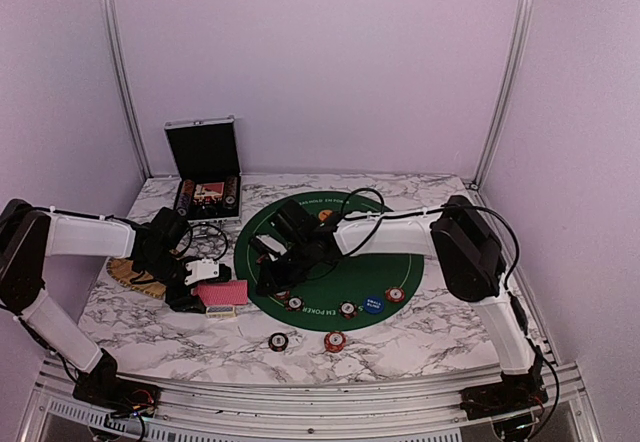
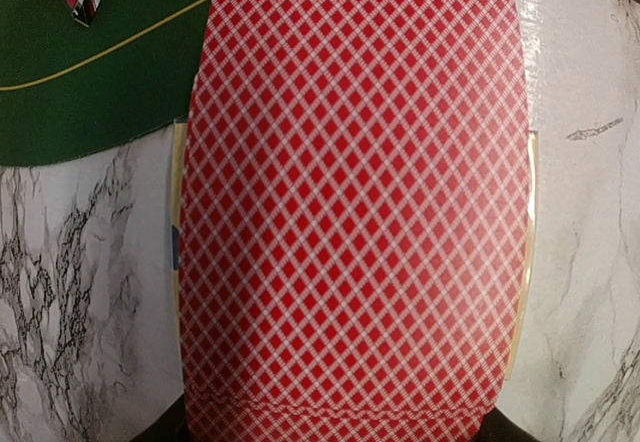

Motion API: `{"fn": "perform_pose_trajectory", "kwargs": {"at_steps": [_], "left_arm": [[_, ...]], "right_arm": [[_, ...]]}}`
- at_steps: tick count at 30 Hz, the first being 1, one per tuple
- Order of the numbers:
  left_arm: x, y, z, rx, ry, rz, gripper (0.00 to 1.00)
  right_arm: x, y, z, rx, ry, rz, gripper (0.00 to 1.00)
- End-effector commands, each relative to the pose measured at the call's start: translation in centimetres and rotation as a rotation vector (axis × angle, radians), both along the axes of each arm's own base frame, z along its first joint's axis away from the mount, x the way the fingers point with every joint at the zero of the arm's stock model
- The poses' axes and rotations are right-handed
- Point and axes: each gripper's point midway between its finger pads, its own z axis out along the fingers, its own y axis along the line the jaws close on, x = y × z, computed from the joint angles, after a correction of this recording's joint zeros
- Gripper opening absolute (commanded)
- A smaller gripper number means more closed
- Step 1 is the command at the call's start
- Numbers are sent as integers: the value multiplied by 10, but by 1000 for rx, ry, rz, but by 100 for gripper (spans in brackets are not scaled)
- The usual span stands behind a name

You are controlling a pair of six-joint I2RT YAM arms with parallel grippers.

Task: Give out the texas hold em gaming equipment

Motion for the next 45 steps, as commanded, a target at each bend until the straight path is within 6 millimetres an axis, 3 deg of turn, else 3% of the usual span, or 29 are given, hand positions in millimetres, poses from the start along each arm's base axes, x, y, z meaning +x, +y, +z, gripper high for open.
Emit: {"fn": "perform_pose_trajectory", "kwargs": {"at_steps": [1,22,26,31,35,45], "left_arm": [[1,1,-6,8,-5,-6,7],[6,0,-1,7,-24,-7,8],[5,0,0,9,-18,-11,7],[4,1,-1,16,-11,-8,10],[5,1,1,16,-9,-3,20],[-6,5,3,32,13,-24,59]], "right_arm": [[-1,13,-3,-23,-26,23,11],[-11,62,-5,51,22,130,5],[-12,57,-10,33,25,126,5],[-7,35,-12,4,21,89,5],[-3,17,-7,7,17,55,8],[-4,15,5,44,25,40,14]]}}
